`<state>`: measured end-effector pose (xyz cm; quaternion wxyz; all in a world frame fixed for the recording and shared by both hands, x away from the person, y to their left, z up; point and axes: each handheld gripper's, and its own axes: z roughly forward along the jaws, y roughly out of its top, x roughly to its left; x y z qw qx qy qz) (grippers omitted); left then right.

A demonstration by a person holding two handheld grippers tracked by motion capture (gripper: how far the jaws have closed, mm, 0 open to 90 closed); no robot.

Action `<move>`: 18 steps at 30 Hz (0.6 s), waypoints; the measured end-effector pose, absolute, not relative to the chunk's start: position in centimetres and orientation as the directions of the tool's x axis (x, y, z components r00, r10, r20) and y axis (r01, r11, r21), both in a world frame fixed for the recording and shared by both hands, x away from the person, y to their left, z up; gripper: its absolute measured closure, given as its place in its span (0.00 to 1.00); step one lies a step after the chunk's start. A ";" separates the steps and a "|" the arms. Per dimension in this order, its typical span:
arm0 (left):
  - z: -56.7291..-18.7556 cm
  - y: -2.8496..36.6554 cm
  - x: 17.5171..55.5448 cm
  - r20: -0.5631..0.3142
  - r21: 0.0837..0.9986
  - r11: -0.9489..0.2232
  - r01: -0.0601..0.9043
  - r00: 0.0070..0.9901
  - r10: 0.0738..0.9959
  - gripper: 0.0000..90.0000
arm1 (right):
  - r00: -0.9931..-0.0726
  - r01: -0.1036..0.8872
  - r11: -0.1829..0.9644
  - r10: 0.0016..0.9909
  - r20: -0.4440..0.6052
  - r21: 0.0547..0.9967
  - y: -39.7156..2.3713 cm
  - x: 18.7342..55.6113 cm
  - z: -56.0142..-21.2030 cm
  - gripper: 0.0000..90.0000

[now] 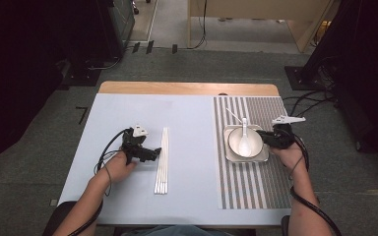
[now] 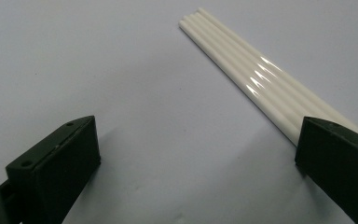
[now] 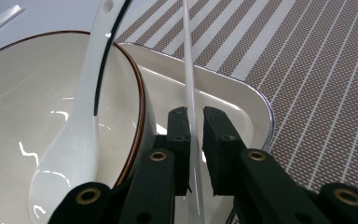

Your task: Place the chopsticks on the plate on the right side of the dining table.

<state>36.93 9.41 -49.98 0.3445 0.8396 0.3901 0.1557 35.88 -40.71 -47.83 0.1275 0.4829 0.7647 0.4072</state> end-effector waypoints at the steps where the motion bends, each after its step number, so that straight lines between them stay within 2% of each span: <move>1: -50.0 9.4 36.9 -0.007 0.700 -0.458 0.548 0.647 0.762 0.00 | -0.499 0.634 0.200 0.844 0.197 0.747 -40.8 35.9 -47.8 0.90; 18: -50.0 9.4 36.9 -0.007 0.700 -0.459 0.548 0.647 0.762 0.00 | -0.464 0.615 0.190 0.872 0.156 0.766 -41.2 35.6 -46.1 0.87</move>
